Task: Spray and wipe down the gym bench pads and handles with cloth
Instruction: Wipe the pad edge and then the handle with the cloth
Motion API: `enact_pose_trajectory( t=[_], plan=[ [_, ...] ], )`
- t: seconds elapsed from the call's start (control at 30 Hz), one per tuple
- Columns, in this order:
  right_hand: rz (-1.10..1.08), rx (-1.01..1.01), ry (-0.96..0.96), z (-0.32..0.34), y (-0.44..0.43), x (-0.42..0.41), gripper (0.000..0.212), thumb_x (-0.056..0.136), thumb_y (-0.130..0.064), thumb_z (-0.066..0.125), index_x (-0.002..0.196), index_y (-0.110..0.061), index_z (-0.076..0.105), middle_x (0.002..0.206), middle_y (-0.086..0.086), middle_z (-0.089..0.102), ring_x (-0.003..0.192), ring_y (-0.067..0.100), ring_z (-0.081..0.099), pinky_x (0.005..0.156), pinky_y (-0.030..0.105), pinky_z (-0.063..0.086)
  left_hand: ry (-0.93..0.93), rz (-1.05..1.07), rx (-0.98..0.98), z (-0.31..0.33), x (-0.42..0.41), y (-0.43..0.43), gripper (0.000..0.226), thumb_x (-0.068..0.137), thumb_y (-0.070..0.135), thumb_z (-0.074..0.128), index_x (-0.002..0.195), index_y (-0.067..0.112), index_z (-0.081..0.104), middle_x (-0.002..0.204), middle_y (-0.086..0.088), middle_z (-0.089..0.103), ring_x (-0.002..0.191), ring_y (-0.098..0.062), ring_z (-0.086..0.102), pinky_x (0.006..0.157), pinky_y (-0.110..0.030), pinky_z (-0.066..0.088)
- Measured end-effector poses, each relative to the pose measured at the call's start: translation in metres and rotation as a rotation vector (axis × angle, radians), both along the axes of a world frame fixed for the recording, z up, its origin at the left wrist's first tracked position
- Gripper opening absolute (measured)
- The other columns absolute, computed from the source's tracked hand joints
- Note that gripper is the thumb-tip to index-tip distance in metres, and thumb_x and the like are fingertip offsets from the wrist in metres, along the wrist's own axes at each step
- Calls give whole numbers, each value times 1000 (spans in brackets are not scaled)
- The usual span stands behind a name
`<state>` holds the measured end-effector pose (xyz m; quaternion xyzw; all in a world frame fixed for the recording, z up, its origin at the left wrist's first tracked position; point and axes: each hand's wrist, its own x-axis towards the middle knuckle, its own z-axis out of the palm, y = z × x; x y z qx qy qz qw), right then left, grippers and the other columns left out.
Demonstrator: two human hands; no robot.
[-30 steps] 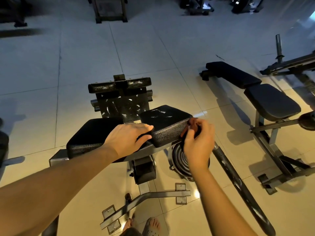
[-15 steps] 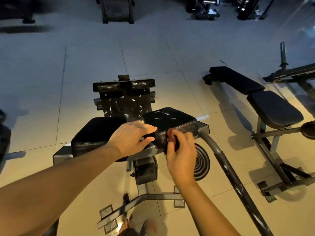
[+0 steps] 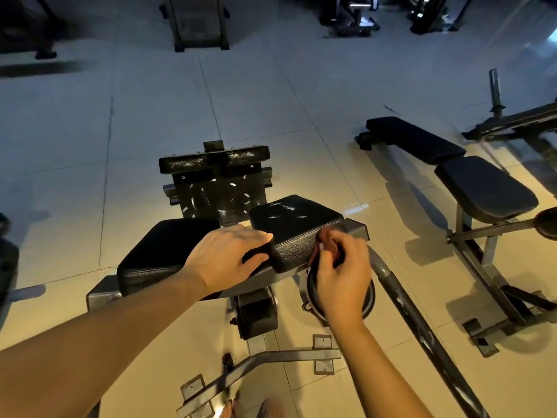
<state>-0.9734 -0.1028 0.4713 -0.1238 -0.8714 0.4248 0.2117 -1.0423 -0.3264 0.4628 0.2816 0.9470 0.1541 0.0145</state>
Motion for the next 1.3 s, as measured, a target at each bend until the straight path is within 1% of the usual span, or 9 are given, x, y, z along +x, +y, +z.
enact_pose_trajectory(
  t=[0.1,0.17,0.37,0.5,0.73,0.87,1.0,1.1,1.3],
  plan=[
    [357,241,1,-13,-26,21,25,97,-15,66,121,-22,64,107,-10,54,91,0,53,75,12,47,-3,-3,-10,-3,-1,-2,49,102,51,48,149,37,49,145,18,57,134,-2,49,112,-29,42],
    [275,230,2,-13,-10,13,23,99,-19,64,121,-22,64,109,-10,57,96,-1,54,79,12,47,-3,-8,-15,-4,-1,-2,49,102,51,49,148,36,50,145,18,57,134,-3,50,112,-29,43],
    [-204,-277,-32,11,59,-34,14,96,-18,67,108,-23,62,99,-11,65,92,1,62,89,34,57,11,-7,-16,-2,0,-1,51,101,56,45,146,35,52,143,17,59,128,-2,55,108,-28,43],
    [-186,-601,-95,13,69,-43,36,99,-19,64,131,-34,57,134,5,60,123,21,59,96,50,58,-1,-6,6,-2,2,-2,59,99,66,34,146,35,53,142,17,60,123,-2,60,102,-28,49],
    [-108,-51,-131,14,67,-38,31,99,-22,62,130,-22,61,119,-4,68,107,13,64,96,41,57,15,-14,29,1,3,0,64,97,69,30,144,33,56,141,15,61,122,-3,62,100,-29,51],
    [-128,-98,-153,17,70,-40,34,98,-18,64,131,-22,56,116,-3,65,99,13,63,92,39,58,35,-7,32,3,4,2,65,97,69,31,143,32,58,139,14,63,121,-4,63,100,-28,49],
    [-86,-130,-159,13,63,-42,36,100,-23,61,136,-21,59,125,-1,64,116,15,59,101,43,54,61,8,32,7,5,3,54,100,63,42,140,32,61,137,14,64,84,1,66,93,-27,54],
    [-71,-100,-166,11,48,-34,58,90,-50,71,139,-23,55,123,-5,61,112,9,57,92,20,50,46,3,15,6,5,2,50,100,59,47,142,35,58,140,16,62,78,6,62,93,-27,54],
    [8,82,-15,-2,-4,3,53,87,-21,77,135,-25,55,130,-5,53,119,1,46,100,27,50,107,-5,25,4,5,2,52,101,61,41,138,32,62,137,15,64,72,15,51,86,-25,56]
  ],
)
